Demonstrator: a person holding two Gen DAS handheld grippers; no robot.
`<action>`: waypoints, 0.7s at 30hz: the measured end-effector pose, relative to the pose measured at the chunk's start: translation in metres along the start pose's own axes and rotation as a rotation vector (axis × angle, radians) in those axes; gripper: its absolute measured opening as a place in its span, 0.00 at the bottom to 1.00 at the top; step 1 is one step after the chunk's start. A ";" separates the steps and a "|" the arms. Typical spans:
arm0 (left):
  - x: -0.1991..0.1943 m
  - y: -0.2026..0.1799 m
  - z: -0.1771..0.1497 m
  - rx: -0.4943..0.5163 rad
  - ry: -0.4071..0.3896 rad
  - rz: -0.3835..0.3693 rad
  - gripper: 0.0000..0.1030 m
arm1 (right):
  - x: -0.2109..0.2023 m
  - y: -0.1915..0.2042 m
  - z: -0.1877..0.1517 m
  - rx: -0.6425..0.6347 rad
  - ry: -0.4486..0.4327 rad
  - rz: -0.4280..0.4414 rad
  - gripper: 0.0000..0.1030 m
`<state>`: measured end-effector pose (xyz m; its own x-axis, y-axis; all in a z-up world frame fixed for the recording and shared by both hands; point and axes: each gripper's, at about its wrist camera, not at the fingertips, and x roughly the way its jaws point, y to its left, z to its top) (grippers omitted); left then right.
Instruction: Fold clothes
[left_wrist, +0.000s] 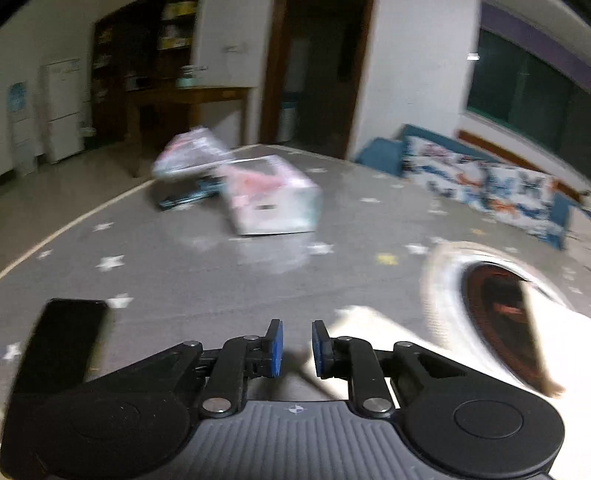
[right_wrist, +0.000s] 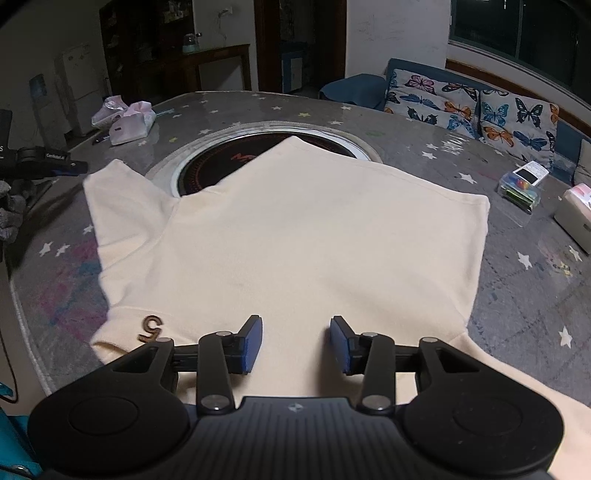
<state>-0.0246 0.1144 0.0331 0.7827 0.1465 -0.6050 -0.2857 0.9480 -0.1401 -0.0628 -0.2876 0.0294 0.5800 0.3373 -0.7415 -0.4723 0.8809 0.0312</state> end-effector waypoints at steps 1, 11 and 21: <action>-0.002 -0.007 -0.001 0.015 0.005 -0.039 0.18 | -0.001 0.002 0.000 -0.003 -0.003 0.007 0.40; -0.013 -0.100 -0.030 0.199 0.110 -0.386 0.18 | -0.003 0.034 0.011 -0.065 -0.040 0.113 0.40; -0.025 -0.110 -0.060 0.403 0.068 -0.370 0.20 | 0.003 0.064 0.000 -0.172 -0.006 0.172 0.40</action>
